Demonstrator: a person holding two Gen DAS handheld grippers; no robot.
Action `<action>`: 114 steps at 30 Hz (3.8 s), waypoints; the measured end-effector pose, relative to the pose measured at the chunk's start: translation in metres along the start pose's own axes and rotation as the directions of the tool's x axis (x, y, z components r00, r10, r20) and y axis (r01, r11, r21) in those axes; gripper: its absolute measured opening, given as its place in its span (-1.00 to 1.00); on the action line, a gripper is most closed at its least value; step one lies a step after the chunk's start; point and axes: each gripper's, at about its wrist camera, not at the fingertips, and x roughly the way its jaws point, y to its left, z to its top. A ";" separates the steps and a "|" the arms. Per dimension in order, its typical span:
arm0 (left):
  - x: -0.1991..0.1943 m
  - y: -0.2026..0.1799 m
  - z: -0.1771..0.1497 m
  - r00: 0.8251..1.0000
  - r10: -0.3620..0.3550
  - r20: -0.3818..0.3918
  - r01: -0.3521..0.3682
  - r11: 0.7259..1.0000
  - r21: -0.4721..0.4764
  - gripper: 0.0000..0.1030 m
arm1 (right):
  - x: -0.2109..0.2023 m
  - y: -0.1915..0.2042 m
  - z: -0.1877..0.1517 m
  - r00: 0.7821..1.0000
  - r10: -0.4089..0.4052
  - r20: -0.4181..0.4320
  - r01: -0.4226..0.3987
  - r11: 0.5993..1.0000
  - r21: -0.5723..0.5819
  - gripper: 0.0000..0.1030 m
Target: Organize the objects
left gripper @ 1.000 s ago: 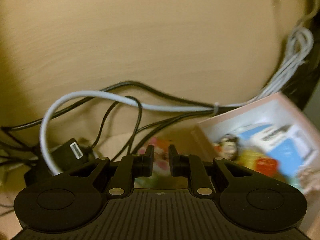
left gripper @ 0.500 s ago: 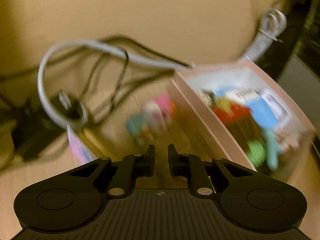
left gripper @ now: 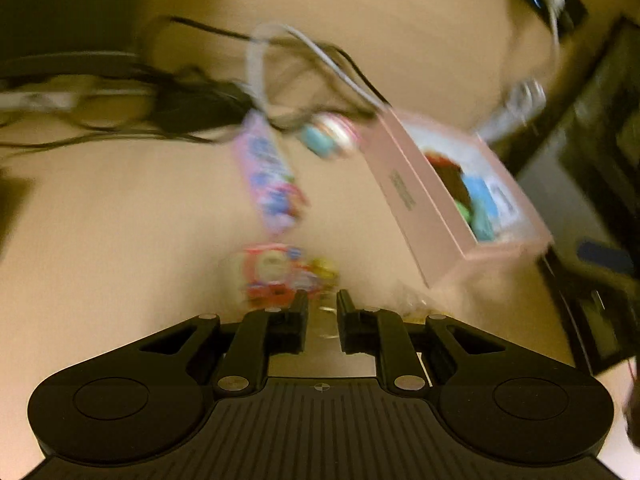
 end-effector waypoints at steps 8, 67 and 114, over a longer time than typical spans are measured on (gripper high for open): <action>-0.058 0.040 -0.024 0.998 0.053 0.041 -0.049 0.994 -0.100 -0.68 | 0.124 0.064 0.091 0.998 -0.006 -0.070 -0.004 0.988 -0.152 0.43; -0.094 0.058 -0.070 0.992 0.121 0.038 -0.112 0.975 -0.192 -0.68 | 0.183 0.093 0.089 0.990 -0.086 -0.111 0.093 0.994 0.055 0.06; -0.017 -0.059 -0.072 0.977 0.187 -0.105 -0.146 0.939 0.312 -0.64 | 0.032 -0.050 -0.115 0.954 -0.213 -0.209 0.267 0.923 0.278 0.83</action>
